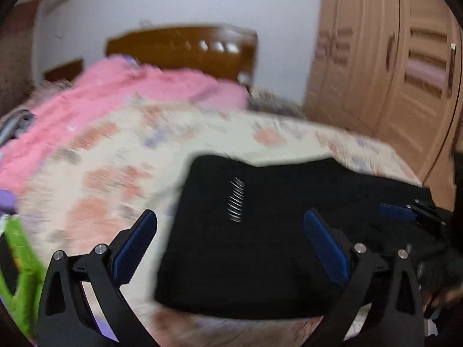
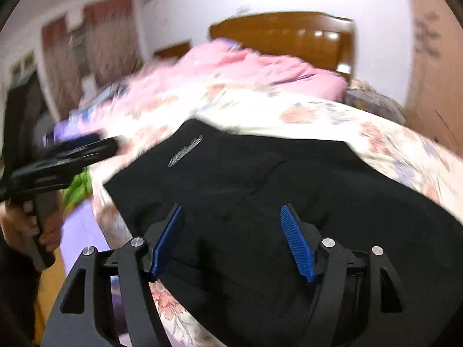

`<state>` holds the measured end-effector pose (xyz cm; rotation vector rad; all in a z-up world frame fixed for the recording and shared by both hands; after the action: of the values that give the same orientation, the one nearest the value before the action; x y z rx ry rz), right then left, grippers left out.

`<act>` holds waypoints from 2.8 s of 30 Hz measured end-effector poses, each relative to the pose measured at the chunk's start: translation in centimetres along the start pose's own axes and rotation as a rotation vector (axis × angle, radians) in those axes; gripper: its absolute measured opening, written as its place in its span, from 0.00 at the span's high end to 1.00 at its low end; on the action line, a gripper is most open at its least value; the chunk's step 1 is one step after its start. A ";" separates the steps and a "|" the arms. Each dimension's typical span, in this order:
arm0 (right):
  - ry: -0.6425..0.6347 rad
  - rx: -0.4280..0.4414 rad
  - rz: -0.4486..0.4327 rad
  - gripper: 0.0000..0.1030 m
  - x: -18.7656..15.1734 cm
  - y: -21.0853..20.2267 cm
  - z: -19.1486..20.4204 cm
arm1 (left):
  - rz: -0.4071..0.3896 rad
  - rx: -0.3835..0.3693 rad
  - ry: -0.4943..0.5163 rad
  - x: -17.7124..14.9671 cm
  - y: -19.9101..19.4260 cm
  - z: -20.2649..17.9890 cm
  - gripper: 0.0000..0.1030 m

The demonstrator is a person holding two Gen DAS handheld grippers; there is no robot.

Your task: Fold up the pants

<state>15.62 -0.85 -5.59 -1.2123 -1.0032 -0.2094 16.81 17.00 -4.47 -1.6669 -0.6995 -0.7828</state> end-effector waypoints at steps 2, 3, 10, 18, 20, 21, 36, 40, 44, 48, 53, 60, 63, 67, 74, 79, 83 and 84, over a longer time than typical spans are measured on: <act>-0.041 -0.034 0.070 0.34 -2.4 2.0 0.0 | 0.069 -0.025 -0.005 -1.7 3.1 -0.9 0.02; -0.036 -0.020 0.073 0.32 -3.3 2.4 -0.3 | 0.107 -0.018 -0.001 -3.1 4.4 -0.9 0.02; -0.002 0.021 0.030 0.28 -3.6 2.3 -0.6 | 0.099 -0.044 0.054 -2.0 4.3 -2.3 0.02; 0.004 0.026 0.034 0.27 -3.6 2.1 -0.8 | 0.153 -0.040 0.016 4.8 11.0 -0.4 0.02; 0.007 0.038 0.031 0.26 -3.5 2.0 -0.8 | 0.241 -0.028 -0.029 3.2 14.3 1.4 0.02; 0.008 0.044 0.032 0.26 -3.6 2.0 -0.8 | 0.262 -0.041 -0.066 2.7 15.1 2.1 0.02; 0.010 0.120 0.127 0.18 2.5 6.2 -4.2 | 0.279 0.077 0.030 3.7 15.1 2.3 0.02; -0.017 0.083 0.206 0.09 1.7 8.6 -5.3 | 0.263 0.088 0.021 3.5 15.2 2.9 0.01; 0.106 0.080 0.166 0.11 1.6 6.7 -6.9 | 0.245 0.139 0.047 3.7 14.2 2.7 0.02; 0.084 0.084 0.024 0.09 2.0 1.7 -6.1 | 0.168 0.218 0.146 3.7 9.5 0.6 0.02; 0.013 0.118 0.029 0.09 0.2 -0.1 -3.5 | 0.149 0.224 0.121 -0.8 4.2 -0.6 0.02; 0.003 0.085 0.111 0.07 -2.7 2.4 -2.8 | 0.175 0.226 0.069 -5.5 3.2 1.0 0.01; 0.022 0.079 0.109 0.07 -2.7 2.4 -3.2 | 0.179 0.242 0.081 -5.7 3.3 0.9 0.01; 0.012 0.039 0.045 0.07 -1.9 0.2 -3.3 | 0.168 0.248 0.079 -5.8 3.4 1.1 0.01; 0.003 0.027 0.151 0.07 -6.4 0.7 -3.6 | 0.162 0.262 0.080 -5.9 3.6 1.1 0.01; 0.013 0.038 0.161 0.06 -7.0 0.8 -3.6 | 0.151 0.261 0.076 -5.9 3.7 1.3 0.01; 0.065 0.030 0.153 0.06 -7.3 -0.9 -5.2 | 0.155 0.262 0.074 -6.0 3.7 1.3 0.01; 0.085 0.021 0.139 0.05 -7.4 -1.6 -6.1 | 0.157 0.262 0.073 -6.0 3.7 1.3 0.01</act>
<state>13.62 -9.26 -9.97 -1.2390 -0.8421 -0.1395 16.24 17.18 -11.67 -1.4295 -0.5854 -0.6093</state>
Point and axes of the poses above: each gripper's, at about its wrist camera, not at the fingertips, and y roughly the way its jaws point, z to its left, x to its top, the point moved 10 cm from there along y, roughly the way its jaws point, and after that the axes turned 5 degrees about -x, right-handed, at the moved point
